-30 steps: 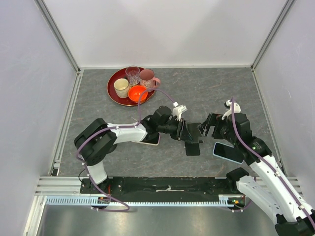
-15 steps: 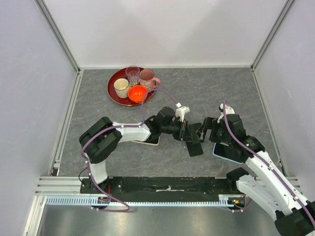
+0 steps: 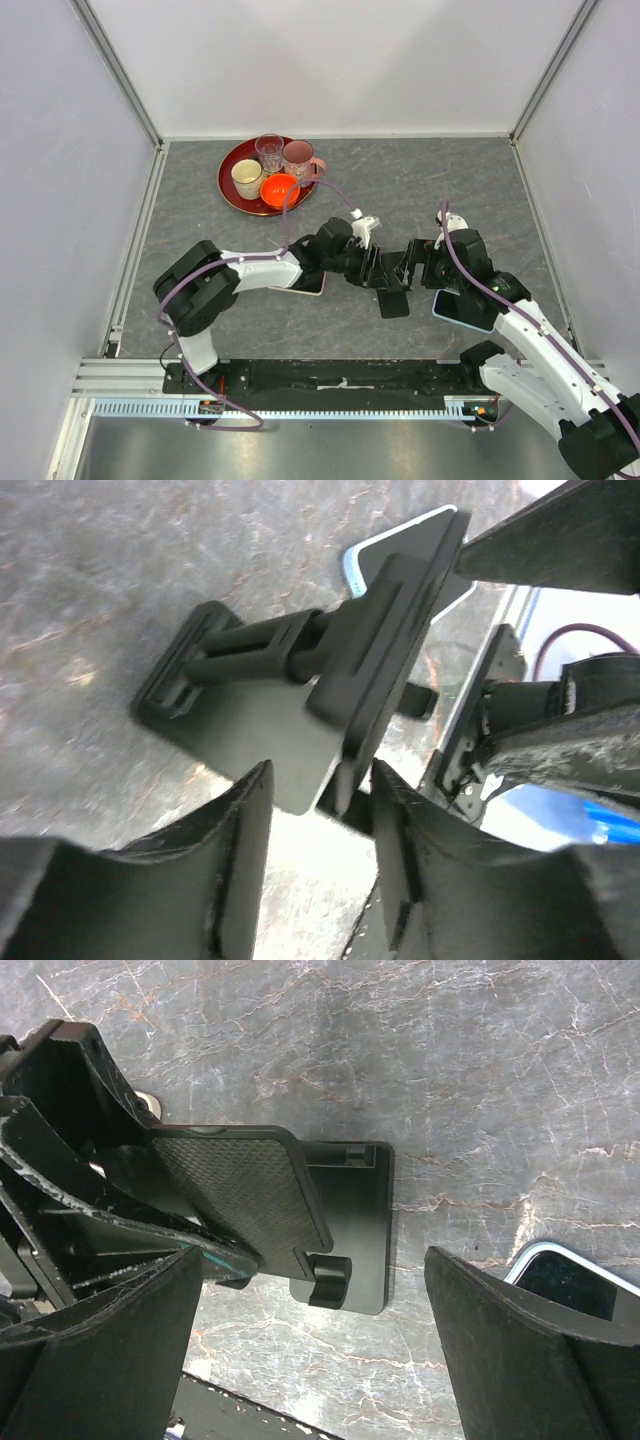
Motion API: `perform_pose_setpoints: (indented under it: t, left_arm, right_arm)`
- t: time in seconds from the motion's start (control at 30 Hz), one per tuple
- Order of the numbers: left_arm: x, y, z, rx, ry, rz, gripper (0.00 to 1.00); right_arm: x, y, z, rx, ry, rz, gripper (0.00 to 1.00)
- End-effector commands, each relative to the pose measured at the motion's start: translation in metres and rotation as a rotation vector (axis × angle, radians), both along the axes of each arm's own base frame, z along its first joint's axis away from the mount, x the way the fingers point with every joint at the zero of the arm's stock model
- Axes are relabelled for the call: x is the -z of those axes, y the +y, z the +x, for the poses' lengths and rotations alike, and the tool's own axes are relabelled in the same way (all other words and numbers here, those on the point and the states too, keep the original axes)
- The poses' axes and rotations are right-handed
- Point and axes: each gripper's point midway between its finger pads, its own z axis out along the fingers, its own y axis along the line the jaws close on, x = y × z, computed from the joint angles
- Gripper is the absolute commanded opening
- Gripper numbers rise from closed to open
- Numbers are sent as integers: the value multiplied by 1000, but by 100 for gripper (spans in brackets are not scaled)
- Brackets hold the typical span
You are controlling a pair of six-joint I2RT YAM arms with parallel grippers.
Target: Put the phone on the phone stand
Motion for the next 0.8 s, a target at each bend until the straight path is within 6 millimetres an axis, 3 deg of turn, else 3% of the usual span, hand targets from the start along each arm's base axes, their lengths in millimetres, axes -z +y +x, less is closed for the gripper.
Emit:
perform_pose_setpoints:
  t: [0.0, 0.07, 0.33, 0.4, 0.57, 0.77]
  left_arm:
    - [-28, 29, 7, -63, -92, 30, 57]
    - [-42, 39, -5, -53, -106, -4, 64]
    - [-125, 93, -24, -134, -279, -62, 73]
    - [-126, 106, -27, -167, -295, -55, 74]
    - [-163, 135, -36, -272, -342, -155, 77]
    - [-174, 150, -48, -283, -344, -176, 78]
  right_arm:
    - [-17, 7, 8, -35, -70, 15, 98]
    - [-18, 9, 7, -44, -73, 13, 98]
    - [-20, 20, 17, -80, -86, -105, 98]
    - [-17, 19, 18, -70, -72, -145, 98]
    - [-17, 21, 24, -50, -71, -260, 98]
    - [-2, 28, 29, -35, -55, -379, 98]
